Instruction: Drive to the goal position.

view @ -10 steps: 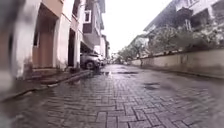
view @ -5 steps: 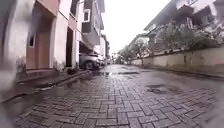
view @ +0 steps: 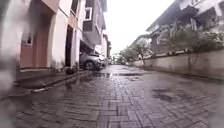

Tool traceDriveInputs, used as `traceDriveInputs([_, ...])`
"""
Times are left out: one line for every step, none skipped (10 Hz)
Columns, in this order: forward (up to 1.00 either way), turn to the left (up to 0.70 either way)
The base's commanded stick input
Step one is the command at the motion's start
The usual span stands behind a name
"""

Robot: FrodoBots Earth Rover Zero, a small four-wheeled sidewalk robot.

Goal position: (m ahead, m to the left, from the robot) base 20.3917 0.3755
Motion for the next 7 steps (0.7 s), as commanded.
traceDriveInputs([0.70, 0.00])
traceDriveInputs([0.70, 0.00])
traceDriveInputs([0.70, 0.00])
traceDriveInputs([0.70, 0.00])
traceDriveInputs([0.70, 0.00])
traceDriveInputs([0.70, 0.00])
traceDriveInputs([0.70, 0.00])
